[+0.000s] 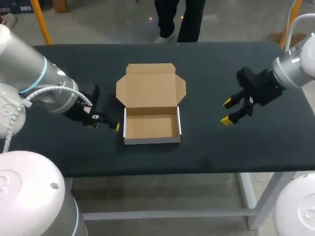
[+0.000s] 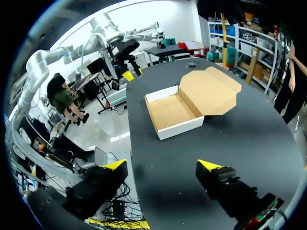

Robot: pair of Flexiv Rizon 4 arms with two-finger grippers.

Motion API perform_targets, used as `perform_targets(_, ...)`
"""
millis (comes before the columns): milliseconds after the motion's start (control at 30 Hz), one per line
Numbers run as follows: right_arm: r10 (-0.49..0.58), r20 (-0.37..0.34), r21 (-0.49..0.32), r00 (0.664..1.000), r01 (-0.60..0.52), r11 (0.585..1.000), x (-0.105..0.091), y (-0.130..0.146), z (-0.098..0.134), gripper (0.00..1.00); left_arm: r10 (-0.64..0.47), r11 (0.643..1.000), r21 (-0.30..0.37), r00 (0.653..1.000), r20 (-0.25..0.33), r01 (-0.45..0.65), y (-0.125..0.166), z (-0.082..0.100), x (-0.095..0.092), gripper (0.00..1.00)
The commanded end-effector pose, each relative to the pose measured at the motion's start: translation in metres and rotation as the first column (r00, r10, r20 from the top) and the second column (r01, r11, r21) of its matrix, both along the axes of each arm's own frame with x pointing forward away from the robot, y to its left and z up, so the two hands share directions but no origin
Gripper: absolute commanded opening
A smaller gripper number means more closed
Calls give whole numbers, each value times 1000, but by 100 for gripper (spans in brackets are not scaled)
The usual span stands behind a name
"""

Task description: Assemble the packaging by folding the flat box into shape, placing the metal phone stand inside, and closing the box properly

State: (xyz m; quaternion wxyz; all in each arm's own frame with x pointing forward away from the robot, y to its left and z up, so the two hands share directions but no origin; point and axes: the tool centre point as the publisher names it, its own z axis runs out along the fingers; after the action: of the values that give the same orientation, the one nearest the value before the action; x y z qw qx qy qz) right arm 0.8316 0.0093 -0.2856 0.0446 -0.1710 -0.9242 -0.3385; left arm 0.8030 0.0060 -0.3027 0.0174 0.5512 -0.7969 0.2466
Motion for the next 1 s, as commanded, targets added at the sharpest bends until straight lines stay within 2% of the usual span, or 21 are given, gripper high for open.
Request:
perform_targets(33, -54, -25, -29, 998, 53, 998, -7, -4, 11, 100, 14, 999, -35, 999, 40, -12, 24, 21, -22, 100)
perform_targets(233, -176, -80, -67, 981, 171, 983, -13, -13, 15, 100, 68, 998, -14, 998, -4, -68, 40, 34, -33, 100)
perform_targets(500, -329, -138, -145, 934, 309, 940, -25, -22, 21, 100, 143, 989, 31, 989, -36, -142, 52, 52, -44, 100)
perform_targets(733, -459, -183, -219, 869, 420, 881, -38, -29, 22, 100, 199, 979, 46, 977, -71, -196, 54, 61, -52, 100)
perform_targets(833, -523, -179, -266, 833, 471, 841, -44, -33, 21, 100, 224, 974, 51, 971, -88, -220, 55, 64, -55, 100)
perform_targets(1000, -589, -159, -304, 792, 528, 793, -51, -46, 26, 100, 266, 964, 60, 957, -119, -260, 57, 69, -57, 100)
